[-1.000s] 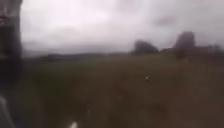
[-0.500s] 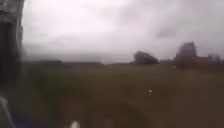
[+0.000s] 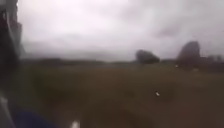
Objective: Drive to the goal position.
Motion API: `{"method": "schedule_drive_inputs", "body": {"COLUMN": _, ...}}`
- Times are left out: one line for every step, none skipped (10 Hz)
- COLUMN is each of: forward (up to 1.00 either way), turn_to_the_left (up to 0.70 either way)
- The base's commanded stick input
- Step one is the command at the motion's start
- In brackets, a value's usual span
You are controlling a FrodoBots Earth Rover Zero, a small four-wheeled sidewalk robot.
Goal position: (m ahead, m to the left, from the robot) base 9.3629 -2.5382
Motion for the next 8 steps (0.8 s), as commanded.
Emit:
{"method": "schedule_drive_inputs", "body": {"forward": 0.70, "turn_to_the_left": 0.00}}
{"method": "schedule_drive_inputs", "body": {"forward": 0.70, "turn_to_the_left": 0.00}}
{"method": "schedule_drive_inputs", "body": {"forward": 0.70, "turn_to_the_left": 0.00}}
{"method": "schedule_drive_inputs", "body": {"forward": 0.70, "turn_to_the_left": 0.00}}
{"method": "schedule_drive_inputs", "body": {"forward": 0.70, "turn_to_the_left": 0.00}}
{"method": "schedule_drive_inputs", "body": {"forward": 0.70, "turn_to_the_left": 0.00}}
{"method": "schedule_drive_inputs", "body": {"forward": 0.70, "turn_to_the_left": 0.00}}
{"method": "schedule_drive_inputs", "body": {"forward": 0.70, "turn_to_the_left": 0.00}}
